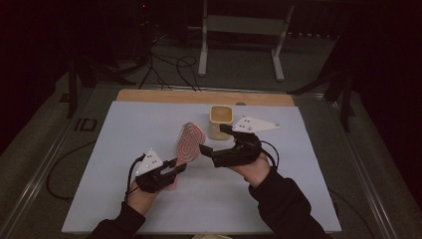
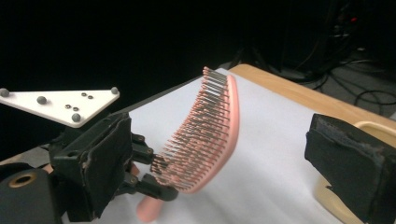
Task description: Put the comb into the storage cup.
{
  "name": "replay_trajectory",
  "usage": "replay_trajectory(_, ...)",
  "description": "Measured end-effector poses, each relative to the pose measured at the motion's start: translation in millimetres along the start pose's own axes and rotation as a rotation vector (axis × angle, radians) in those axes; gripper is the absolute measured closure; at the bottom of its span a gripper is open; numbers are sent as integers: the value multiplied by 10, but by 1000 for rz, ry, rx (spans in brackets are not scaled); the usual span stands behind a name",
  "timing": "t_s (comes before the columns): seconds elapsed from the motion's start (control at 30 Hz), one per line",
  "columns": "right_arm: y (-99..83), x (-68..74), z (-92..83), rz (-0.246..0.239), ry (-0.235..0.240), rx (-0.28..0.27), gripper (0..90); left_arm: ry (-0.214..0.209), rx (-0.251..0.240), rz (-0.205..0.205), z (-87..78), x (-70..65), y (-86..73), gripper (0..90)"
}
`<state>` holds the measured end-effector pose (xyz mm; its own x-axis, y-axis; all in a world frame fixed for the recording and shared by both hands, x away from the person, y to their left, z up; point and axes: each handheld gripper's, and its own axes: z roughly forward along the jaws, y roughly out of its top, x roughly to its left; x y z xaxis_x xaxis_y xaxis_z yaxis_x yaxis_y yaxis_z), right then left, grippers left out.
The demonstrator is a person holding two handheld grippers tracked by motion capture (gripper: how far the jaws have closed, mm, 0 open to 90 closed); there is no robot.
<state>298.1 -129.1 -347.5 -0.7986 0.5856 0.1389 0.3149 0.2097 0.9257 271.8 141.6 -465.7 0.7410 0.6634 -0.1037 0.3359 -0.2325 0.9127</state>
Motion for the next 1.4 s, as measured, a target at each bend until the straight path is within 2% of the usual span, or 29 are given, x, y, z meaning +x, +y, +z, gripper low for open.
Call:
replay_trajectory(0.2, -1, -5, 143, 33, 19, 14, 75, 0, 0, 4, 8, -9, 0, 708)
replay_trajectory(0.47, -6, -19, 274, 79, 22, 35, 80, -3, -2, 8, 5, -18, 4, 708)
replay_trajectory(0.6, -20, -14, 354, 110, 38, 62, 87, -4, -1, 11, 8, -23, 3, 708)
replay_trajectory(1.03, -60, -17, 481, 184, 34, 100, 204, -10, -6, 20, 14, -39, 5, 708)
replay_trajectory(1.4, -105, -3, 543, 197, 20, 131, 339, -12, -16, 24, 9, -48, 8, 708)
